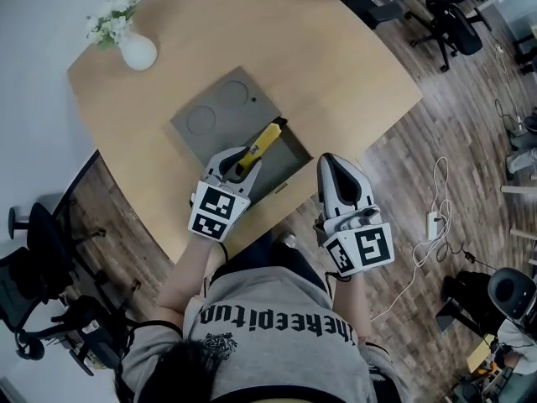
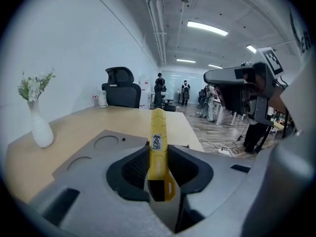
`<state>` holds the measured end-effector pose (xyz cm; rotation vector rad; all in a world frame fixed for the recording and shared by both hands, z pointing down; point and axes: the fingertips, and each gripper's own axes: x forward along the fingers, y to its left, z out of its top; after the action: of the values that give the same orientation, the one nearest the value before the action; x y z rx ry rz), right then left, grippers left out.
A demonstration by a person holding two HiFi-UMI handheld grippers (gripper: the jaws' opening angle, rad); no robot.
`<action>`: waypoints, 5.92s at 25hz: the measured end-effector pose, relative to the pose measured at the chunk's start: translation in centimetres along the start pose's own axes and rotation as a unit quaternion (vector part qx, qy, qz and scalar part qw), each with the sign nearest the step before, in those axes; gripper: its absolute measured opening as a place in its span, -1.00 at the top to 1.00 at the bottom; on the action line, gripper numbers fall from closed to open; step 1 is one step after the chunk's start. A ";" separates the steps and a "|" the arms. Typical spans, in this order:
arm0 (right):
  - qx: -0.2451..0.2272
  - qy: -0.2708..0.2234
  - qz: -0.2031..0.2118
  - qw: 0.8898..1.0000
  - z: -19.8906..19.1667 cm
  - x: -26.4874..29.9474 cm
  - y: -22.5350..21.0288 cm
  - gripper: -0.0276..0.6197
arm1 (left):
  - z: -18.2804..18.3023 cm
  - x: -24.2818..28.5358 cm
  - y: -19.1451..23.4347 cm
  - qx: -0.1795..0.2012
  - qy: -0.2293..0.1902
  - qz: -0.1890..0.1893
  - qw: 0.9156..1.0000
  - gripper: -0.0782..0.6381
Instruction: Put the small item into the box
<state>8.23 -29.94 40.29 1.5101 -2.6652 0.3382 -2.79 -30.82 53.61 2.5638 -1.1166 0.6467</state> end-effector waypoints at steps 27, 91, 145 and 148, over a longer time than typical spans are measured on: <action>0.011 0.017 -0.032 0.999 -1.4 -1.6 -2.1 0.89 | -8.2 4.6 -1.6 0.055 0.189 -0.038 0.980 0.43; -0.017 -0.015 0.041 0.999 0.4 -7.3 1.8 0.89 | -0.4 -4.3 -4.5 0.025 0.000 0.062 0.998 0.73; -0.063 -0.072 0.099 0.990 2.2 -16.1 10.2 0.89 | 8.9 -25.2 -13.9 -0.005 -0.320 0.129 0.939 0.74; -0.062 -0.073 0.089 0.991 2.0 -16.3 11.4 0.89 | 8.4 -26.3 -13.8 0.003 -0.320 0.121 0.940 0.74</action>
<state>7.09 -10.98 33.94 1.3139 -2.8806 0.0705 -5.95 -8.71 32.23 2.7383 -1.6339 -0.1772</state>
